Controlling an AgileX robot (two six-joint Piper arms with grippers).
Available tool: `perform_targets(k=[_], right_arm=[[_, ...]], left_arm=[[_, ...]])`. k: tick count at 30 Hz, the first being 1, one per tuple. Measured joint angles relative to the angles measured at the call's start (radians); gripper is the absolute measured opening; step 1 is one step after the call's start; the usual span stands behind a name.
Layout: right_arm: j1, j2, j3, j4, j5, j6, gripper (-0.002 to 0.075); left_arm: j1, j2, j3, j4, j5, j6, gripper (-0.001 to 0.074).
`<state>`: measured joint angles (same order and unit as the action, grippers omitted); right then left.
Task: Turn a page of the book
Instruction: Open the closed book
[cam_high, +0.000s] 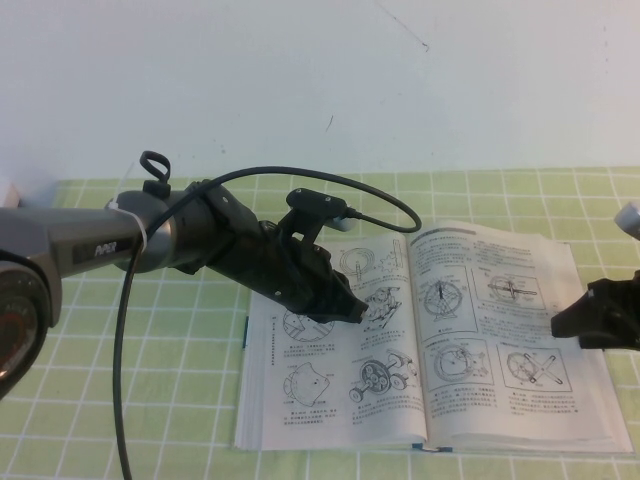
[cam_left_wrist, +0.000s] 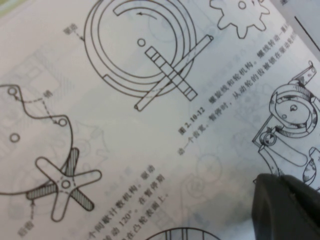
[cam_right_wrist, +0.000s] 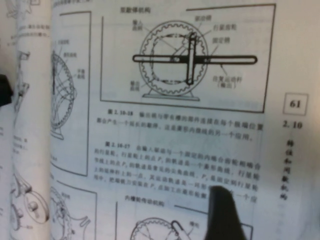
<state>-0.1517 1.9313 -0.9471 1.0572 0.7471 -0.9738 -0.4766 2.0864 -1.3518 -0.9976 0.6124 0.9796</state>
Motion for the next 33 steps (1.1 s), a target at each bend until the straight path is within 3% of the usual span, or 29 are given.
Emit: perform_targets(k=[21,33], right_arm=[[-0.001,0.020,0.000,0.124,0.036,-0.081,0.0395],[0.004,0.022,0.000,0.191,0.101,-0.111,0.0351]], left_arm=[[0.002,0.000,0.000,0.000,0.000,0.003,-0.0004],[0.002,0.000,0.000,0.000,0.001,0.003,-0.0004]])
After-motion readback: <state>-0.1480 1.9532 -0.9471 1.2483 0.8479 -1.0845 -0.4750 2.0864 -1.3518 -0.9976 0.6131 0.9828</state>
